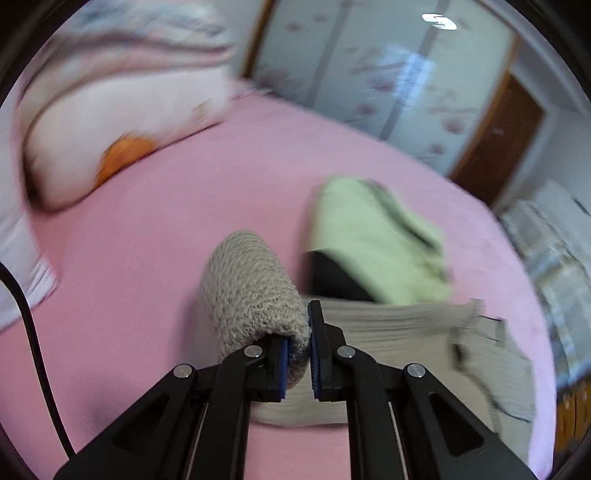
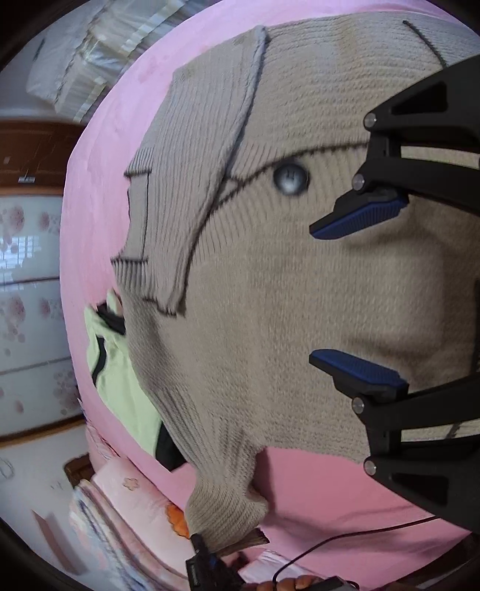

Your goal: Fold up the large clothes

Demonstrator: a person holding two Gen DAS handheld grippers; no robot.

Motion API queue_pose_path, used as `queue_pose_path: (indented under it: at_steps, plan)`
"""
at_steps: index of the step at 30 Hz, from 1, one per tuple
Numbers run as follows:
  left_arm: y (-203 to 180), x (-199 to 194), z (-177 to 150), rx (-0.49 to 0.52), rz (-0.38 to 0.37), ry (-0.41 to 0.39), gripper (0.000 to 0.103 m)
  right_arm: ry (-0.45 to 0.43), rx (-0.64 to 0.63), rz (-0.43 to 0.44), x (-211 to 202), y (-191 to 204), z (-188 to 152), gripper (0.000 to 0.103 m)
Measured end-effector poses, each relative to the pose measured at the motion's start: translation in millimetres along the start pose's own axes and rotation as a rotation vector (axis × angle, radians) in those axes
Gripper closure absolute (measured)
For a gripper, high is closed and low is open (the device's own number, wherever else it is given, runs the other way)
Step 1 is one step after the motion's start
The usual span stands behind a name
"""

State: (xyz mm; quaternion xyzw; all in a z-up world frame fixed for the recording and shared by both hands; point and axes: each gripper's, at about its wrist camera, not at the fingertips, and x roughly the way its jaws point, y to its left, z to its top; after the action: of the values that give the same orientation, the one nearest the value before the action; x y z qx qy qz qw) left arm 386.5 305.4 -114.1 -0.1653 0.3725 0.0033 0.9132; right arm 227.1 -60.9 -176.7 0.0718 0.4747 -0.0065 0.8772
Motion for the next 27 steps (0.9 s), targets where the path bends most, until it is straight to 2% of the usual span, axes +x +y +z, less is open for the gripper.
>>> queue_pose_path:
  at_steps: [5,8,10,11,12,13,15,18,20,24,27]
  plan:
    - [-119.2,-17.2,-1.2,0.158,-0.175,-0.004,0.096,-0.038,0.102,-0.008,-23.0,-51.4,1.3,0.041]
    - [-185.2,-6.6,-27.0,0.234,-0.257,0.046,0.096,-0.049,0.161,-0.023,-31.6,-83.3,-1.1,0.041]
    - [-217.5,6.2,-51.3,0.284,-0.279,0.095,0.094,-0.046,0.200,-0.033,-33.6,-104.4,-4.5,0.041]
    - [-230.4,15.6,-63.1,0.299,-0.283,0.133,0.090,-0.041,0.216,-0.038,-33.7,-113.4,-6.6,0.041]
    - [-241.2,23.7,-80.5,0.311,-0.289,0.185,0.079,-0.036,0.236,-0.042,-33.4,-124.7,-9.2,0.041]
    - [-252.2,36.0,-97.5,0.320,-0.309,0.248,0.073,-0.032,0.249,-0.046,-33.5,-131.3,-11.4,0.041]
    - [-266.9,56.5,-128.2,0.339,-0.320,0.338,0.071,-0.022,0.274,-0.055,-33.2,-146.7,-16.7,0.041]
    - [-273.7,66.4,-158.9,0.357,-0.298,0.397,0.071,-0.017,0.293,-0.061,-33.2,-160.7,-21.3,0.041]
    - [-275.7,72.0,-168.2,0.357,-0.305,0.422,0.071,-0.021,0.294,-0.056,-34.2,-163.5,-23.5,0.041]
    - [-267.7,48.6,-164.9,0.372,-0.307,0.382,0.070,-0.033,0.279,-0.037,-35.2,-159.4,-23.4,0.041]
    - [-258.8,28.6,-157.7,0.380,-0.283,0.338,0.062,-0.040,0.257,-0.011,-35.2,-148.2,-20.7,0.041]
